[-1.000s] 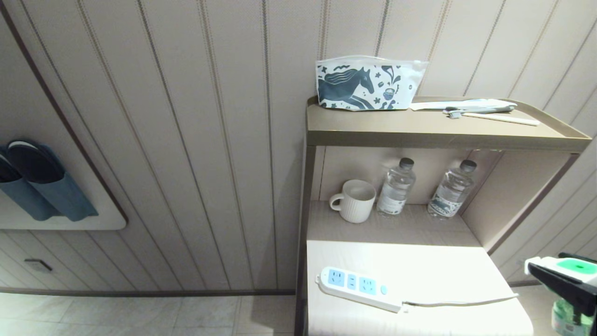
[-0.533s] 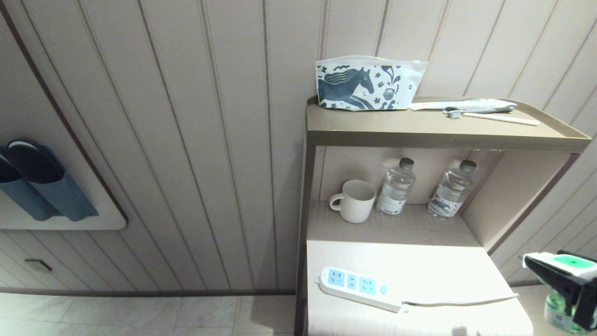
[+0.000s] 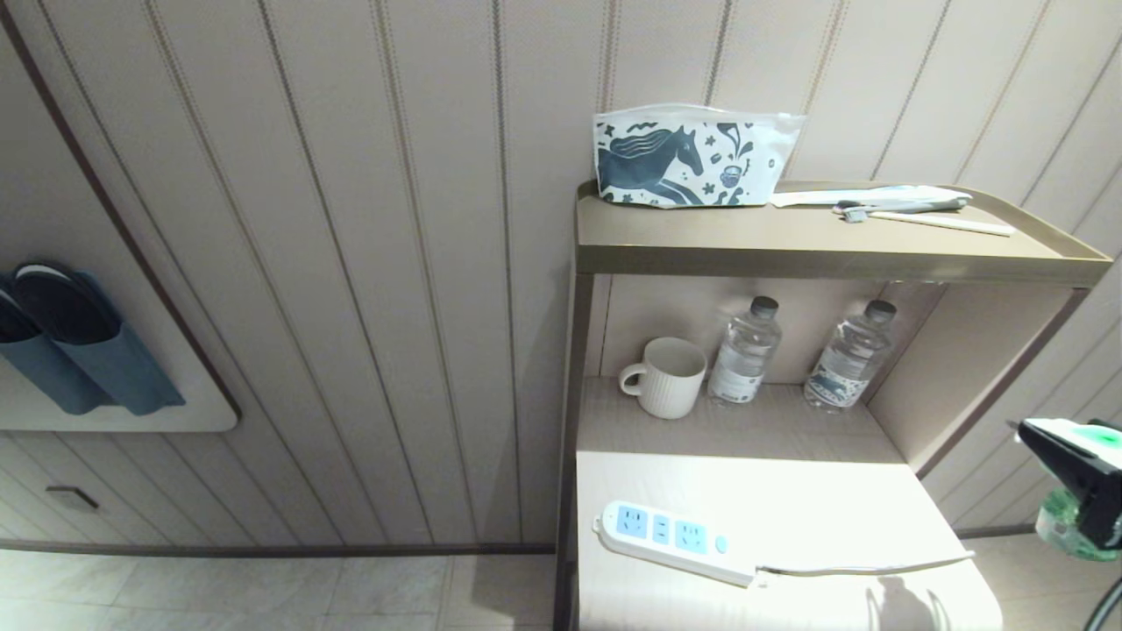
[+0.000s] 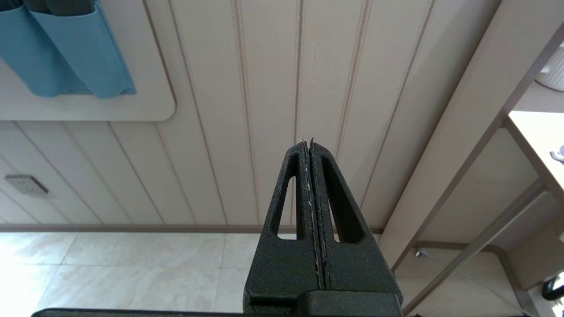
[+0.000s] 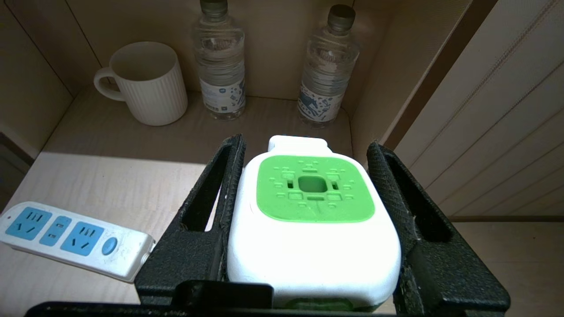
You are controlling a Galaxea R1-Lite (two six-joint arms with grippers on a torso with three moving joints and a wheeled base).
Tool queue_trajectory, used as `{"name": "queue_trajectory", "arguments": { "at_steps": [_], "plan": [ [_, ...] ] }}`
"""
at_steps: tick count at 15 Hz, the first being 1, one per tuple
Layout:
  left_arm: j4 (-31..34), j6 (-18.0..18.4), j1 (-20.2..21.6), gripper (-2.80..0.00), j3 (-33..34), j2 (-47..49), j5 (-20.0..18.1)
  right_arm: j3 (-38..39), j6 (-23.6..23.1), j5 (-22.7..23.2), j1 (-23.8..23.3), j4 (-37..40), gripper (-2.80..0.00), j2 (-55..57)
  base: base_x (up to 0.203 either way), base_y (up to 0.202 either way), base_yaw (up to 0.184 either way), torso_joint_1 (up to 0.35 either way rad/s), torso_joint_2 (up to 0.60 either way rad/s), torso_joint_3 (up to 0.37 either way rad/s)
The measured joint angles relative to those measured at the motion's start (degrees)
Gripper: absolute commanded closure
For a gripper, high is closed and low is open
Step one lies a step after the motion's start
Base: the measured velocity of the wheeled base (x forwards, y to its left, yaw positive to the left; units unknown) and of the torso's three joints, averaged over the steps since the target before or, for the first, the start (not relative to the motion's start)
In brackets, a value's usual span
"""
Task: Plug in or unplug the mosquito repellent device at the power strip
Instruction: Place the mosquito repellent liquid on the table
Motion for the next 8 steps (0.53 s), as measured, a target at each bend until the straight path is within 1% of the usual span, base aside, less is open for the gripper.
{"name": "queue_trajectory", "arguments": {
  "at_steps": [3,4,7,8],
  "plan": [
    [0.00,0.00,-0.05,0.00,0.00,0.00,-0.04,0.07,0.19,0.13,0.18,1.02,0.00,0.37,0.000,0.000,0.000,0.000,0.00,0.000],
    [0.00,-0.01,-0.05,0.00,0.00,0.00,-0.01,-0.14,0.19,0.13,0.28,1.00,0.00,0.45,0.000,0.000,0.000,-0.091,0.22,0.125],
    [0.02,-0.01,-0.05,0.00,0.02,0.02,-0.01,-0.38,0.20,0.13,0.30,1.14,0.00,0.56,0.000,0.000,0.000,-0.206,0.46,0.246],
    [0.00,-0.02,0.04,0.00,0.05,0.02,0.01,-0.39,0.20,0.16,0.30,1.24,0.00,0.59,-0.008,-0.001,-0.084,-0.237,0.54,0.284]
  ]
}}
